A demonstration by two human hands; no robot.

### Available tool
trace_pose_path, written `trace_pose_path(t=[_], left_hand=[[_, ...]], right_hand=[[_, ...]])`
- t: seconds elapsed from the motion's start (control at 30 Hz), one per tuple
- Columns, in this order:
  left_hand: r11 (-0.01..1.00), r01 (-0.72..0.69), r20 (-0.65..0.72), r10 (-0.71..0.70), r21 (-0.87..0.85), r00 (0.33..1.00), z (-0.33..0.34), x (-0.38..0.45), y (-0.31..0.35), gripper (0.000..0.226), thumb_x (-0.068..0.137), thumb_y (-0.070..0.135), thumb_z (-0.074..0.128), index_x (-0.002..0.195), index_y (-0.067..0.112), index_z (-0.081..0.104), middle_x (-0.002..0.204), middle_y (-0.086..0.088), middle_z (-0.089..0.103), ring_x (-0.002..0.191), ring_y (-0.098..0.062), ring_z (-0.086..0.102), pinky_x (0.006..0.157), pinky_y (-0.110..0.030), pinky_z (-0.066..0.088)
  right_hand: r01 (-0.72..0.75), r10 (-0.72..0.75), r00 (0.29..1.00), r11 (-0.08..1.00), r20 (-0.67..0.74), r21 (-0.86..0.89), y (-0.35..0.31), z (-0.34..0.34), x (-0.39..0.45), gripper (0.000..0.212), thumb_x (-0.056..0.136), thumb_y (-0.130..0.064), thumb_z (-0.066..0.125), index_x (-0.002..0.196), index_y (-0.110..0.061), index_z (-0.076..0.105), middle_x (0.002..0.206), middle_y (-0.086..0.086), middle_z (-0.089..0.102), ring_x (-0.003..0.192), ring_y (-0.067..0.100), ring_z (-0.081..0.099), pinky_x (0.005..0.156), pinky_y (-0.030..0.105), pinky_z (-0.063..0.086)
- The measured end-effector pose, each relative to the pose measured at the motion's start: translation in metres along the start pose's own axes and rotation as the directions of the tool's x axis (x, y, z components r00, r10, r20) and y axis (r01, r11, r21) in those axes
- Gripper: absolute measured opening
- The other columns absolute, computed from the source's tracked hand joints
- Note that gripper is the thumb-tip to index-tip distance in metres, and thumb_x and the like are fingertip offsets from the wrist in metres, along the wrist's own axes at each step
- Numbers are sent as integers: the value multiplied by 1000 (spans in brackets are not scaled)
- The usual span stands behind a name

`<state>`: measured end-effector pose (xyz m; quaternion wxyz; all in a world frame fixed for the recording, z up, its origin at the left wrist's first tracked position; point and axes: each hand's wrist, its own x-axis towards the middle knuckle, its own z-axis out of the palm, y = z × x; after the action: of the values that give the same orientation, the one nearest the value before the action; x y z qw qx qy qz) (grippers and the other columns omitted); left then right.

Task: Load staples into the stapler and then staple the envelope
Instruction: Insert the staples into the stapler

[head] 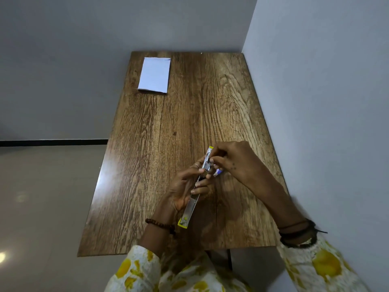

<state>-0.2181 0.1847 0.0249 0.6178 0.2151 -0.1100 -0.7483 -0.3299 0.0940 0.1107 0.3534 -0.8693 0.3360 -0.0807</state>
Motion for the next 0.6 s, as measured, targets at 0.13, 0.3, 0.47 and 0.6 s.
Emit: trace_pose_path(t=[0.13,0.3,0.47,0.6], left_hand=[[1000,-15,-14,15,9,1000,0,1,-1,56,55,13,78,105,8,53,64,-3,54,39,-2,38,29,-10,32],[997,-21,-39,23,68,999,4,3,-3,67,53,15,78,113,11,48,63,-1,55,38,-2,37,30,-10,31],[992,-22,-109,36,123,993,7,7,-2,65,60,9,58,122,16,39,60,-2,55,37,-3,36,29,-12,31],[980,-44,-113,67,196,991,13,10,3,62,58,12,57,117,20,41,57,-1,56,35,-2,35,30,-11,28]], right_hand=[[1,-1,999,1000,-33,-11,-3,1,-5,10,84,-9,64,92,-8,69,86,4,69,75,8,64,68,11,47],[14,-17,1000,987,-16,-159,-6,6,-4,15,79,-15,70,93,-11,64,92,5,67,82,16,63,74,29,52],[31,-38,999,966,-21,-258,-7,3,-2,19,79,-18,71,94,-13,62,89,2,61,81,16,57,69,25,40],[48,-67,997,933,-41,-357,-12,1,-1,19,82,-16,67,99,-11,61,98,7,62,82,18,56,67,25,35]])
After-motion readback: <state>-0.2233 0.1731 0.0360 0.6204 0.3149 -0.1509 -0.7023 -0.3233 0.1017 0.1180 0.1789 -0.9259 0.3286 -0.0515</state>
